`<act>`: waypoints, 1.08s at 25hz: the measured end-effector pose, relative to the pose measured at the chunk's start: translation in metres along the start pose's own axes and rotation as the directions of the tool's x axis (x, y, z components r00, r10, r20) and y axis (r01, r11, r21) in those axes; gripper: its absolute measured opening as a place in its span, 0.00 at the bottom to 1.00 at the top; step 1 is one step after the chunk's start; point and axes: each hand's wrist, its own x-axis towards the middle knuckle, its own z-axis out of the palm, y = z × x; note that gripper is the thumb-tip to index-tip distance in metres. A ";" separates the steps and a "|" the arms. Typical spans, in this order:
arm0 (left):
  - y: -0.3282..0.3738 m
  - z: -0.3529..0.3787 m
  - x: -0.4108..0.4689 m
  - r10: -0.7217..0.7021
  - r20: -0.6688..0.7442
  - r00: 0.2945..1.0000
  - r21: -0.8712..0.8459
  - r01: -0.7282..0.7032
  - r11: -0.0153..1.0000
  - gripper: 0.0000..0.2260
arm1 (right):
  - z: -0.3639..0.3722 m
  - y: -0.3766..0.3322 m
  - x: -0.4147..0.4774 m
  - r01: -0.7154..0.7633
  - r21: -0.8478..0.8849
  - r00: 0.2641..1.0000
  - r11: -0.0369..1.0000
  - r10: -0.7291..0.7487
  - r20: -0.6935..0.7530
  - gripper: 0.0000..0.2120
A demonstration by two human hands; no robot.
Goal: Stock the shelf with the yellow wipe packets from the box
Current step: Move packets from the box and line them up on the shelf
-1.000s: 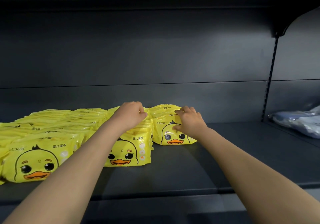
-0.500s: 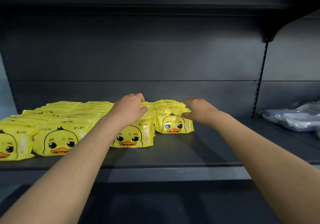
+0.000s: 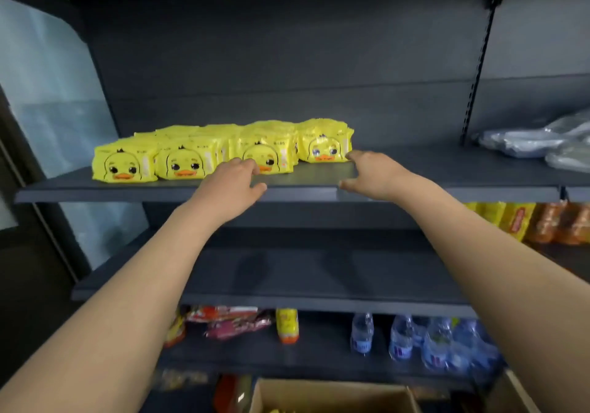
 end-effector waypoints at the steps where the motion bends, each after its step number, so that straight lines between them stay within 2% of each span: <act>1: -0.001 0.003 -0.018 -0.006 0.015 1.000 -0.002 0.006 1.000 0.17 | 0.007 -0.003 -0.017 -0.001 0.004 1.000 1.000 0.001 0.025 0.27; 5: -0.010 0.025 -0.082 -0.057 0.072 0.996 0.001 0.057 0.998 0.17 | 0.046 -0.008 -0.066 -0.010 0.017 0.995 1.000 0.008 0.100 0.29; 9: -0.034 0.068 -0.134 -0.089 0.193 0.977 -0.015 0.094 0.996 0.18 | 0.107 -0.017 -0.100 -0.043 0.026 0.973 0.999 0.036 0.228 0.30; 14: -0.078 0.143 -0.170 -0.052 0.288 0.956 -0.055 0.071 0.996 0.17 | 0.201 -0.028 -0.120 -0.132 0.010 0.923 0.991 0.119 0.365 0.27; 21: -0.140 0.264 -0.218 -0.025 0.550 0.835 -0.113 0.103 0.988 0.14 | 0.354 -0.038 -0.147 -0.277 -0.050 0.760 0.959 0.251 0.599 0.22; 27: -0.185 0.359 -0.269 -0.099 0.746 0.659 -0.054 0.209 0.977 0.17 | 0.490 -0.039 -0.184 -0.347 -0.112 0.548 0.931 0.298 0.782 0.19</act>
